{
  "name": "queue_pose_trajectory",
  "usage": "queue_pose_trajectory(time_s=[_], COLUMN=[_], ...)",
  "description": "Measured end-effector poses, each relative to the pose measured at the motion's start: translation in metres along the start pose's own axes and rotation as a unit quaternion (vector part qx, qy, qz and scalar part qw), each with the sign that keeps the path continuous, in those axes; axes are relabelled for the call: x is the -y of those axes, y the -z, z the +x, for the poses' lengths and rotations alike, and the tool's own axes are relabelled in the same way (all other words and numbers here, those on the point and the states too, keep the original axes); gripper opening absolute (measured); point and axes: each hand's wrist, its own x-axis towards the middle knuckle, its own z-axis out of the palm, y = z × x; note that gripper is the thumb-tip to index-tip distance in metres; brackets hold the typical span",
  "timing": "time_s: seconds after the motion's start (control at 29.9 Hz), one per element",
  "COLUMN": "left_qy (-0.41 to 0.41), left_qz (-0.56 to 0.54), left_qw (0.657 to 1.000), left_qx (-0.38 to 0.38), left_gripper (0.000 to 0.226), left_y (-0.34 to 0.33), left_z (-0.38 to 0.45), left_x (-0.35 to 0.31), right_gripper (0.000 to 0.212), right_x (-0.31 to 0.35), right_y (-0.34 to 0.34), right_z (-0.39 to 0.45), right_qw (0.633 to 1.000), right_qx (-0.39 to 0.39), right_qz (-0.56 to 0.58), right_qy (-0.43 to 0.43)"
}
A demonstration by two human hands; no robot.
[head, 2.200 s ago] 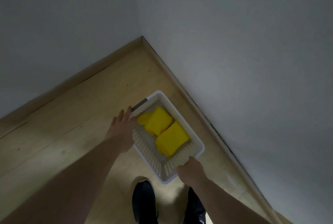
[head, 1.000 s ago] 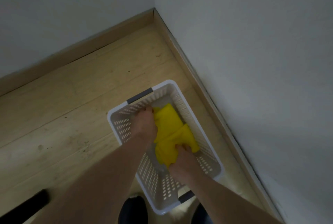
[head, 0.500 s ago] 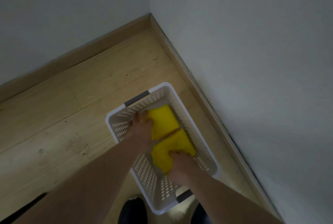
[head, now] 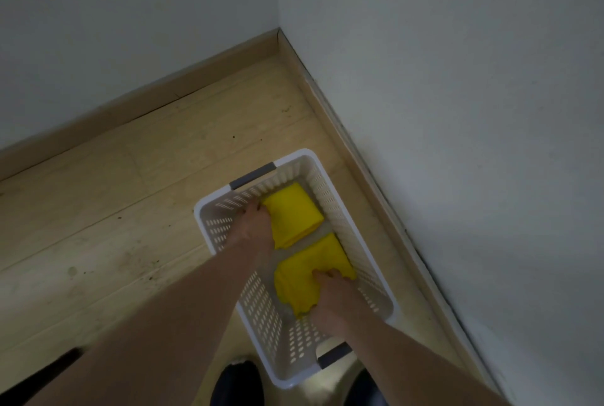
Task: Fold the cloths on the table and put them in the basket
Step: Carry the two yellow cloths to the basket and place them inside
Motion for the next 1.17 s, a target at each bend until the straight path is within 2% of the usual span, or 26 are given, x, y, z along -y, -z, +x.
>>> queue_pose_trajectory(time_s=[0.07,0.3,0.4,0.5,0.57,0.6,0.67,0.74,0.77,0.8,0.94,1.07,1.1,1.17], left_qy=[-0.009,-0.007,-0.013,-0.009,0.0,0.007,-0.009,-0.004,-0.018,-0.007,0.009,0.053,0.049,0.1], left_qz=[-0.03,-0.142,-0.164,-0.176,-0.192,-0.203,-0.19,-0.213,-0.21,-0.218,-0.246,-0.284,-0.283,-0.299], left_qw=[0.999,0.99,0.986,0.984,0.981,0.979,0.981,0.976,0.977,0.975,0.965,0.947,0.946,0.934], left_qx=[0.024,-0.007,-0.029,-0.028,-0.028,-0.028,-0.026,-0.033,-0.039,-0.033,-0.095,-0.142,-0.148,-0.168], left_gripper=[0.046,0.045,0.042,0.048,0.051,0.052,0.055,0.056,0.056,0.056,0.055,0.054,0.054,0.056], left_y=[0.004,0.053,0.098,0.159,0.176,0.213,0.228,0.278,0.275,0.29,0.327,0.32,0.315,0.299], left_z=[-0.004,-0.087,-0.158,-0.244,-0.28,-0.328,-0.363,-0.446,-0.451,-0.49,-0.615,-0.736,-0.737,-0.812], left_x=[0.003,0.0,0.007,0.014,0.017,0.022,0.023,0.025,0.023,0.021,0.008,-0.009,-0.015,-0.03], right_gripper=[0.058,0.063,0.063,0.063,0.063,0.063,0.06,0.059,0.061,0.062,0.061,0.059,0.058,0.061], right_x=[0.006,0.025,0.044,0.074,0.084,0.105,0.116,0.141,0.139,0.146,0.151,0.137,0.131,0.13], right_y=[-0.001,0.036,0.067,0.107,0.112,0.134,0.142,0.165,0.164,0.168,0.166,0.143,0.142,0.124], right_z=[-0.002,-0.068,-0.146,-0.236,-0.268,-0.321,-0.356,-0.44,-0.44,-0.476,-0.578,-0.656,-0.654,-0.708], right_qw=[1.0,0.999,0.999,0.998,0.997,0.997,0.995,0.992,0.991,0.992,0.989,0.983,0.983,0.973], right_qx=[-0.003,-0.031,-0.039,-0.059,-0.064,-0.067,-0.083,-0.101,-0.108,-0.103,-0.112,-0.1,-0.103,-0.088], right_qz=[0.025,0.018,0.018,0.02,0.027,0.032,0.037,0.048,0.05,0.046,0.017,-0.05,-0.055,-0.1], right_qy=[0.004,-0.006,0.002,0.007,0.015,0.022,0.041,0.053,0.057,0.057,0.092,0.147,0.145,0.187])
